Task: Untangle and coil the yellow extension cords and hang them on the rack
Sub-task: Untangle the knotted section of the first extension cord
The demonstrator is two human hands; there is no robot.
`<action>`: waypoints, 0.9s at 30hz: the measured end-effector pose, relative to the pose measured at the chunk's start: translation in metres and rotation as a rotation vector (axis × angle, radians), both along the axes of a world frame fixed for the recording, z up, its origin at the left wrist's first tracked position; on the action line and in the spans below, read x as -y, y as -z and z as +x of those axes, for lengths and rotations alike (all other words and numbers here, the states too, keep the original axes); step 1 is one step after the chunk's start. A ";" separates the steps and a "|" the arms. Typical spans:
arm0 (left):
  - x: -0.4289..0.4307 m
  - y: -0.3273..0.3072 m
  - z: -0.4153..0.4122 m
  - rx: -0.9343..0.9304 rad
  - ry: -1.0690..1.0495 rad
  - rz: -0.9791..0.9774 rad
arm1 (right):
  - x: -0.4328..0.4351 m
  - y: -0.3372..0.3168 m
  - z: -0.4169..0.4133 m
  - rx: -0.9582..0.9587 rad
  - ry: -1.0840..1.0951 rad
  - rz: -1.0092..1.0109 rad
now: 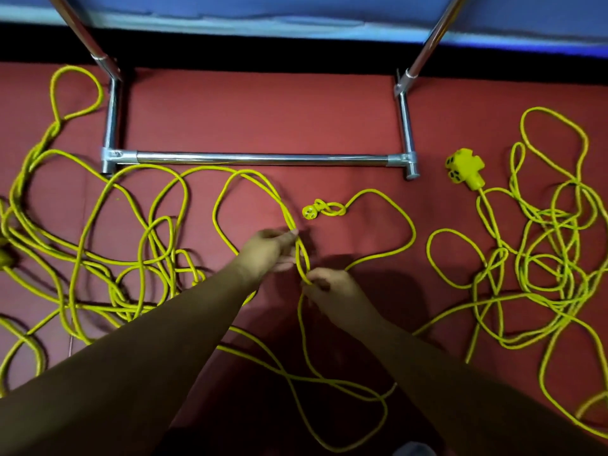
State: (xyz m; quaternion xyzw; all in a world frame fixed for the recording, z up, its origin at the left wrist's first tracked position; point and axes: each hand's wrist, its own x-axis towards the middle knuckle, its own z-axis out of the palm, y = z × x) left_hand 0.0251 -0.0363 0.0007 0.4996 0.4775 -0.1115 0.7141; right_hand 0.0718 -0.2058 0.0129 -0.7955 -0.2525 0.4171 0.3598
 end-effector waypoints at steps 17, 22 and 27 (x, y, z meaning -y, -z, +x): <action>0.016 -0.283 -0.057 0.300 -0.196 -0.284 | 0.011 -0.254 -0.029 -0.525 0.203 0.082; 0.018 -0.351 -0.099 0.485 -0.214 -0.514 | 0.015 -0.315 -0.066 -0.549 -0.048 0.231; 0.020 -0.392 -0.136 0.502 -0.074 -0.487 | 0.026 -0.340 -0.095 -0.170 -0.450 0.115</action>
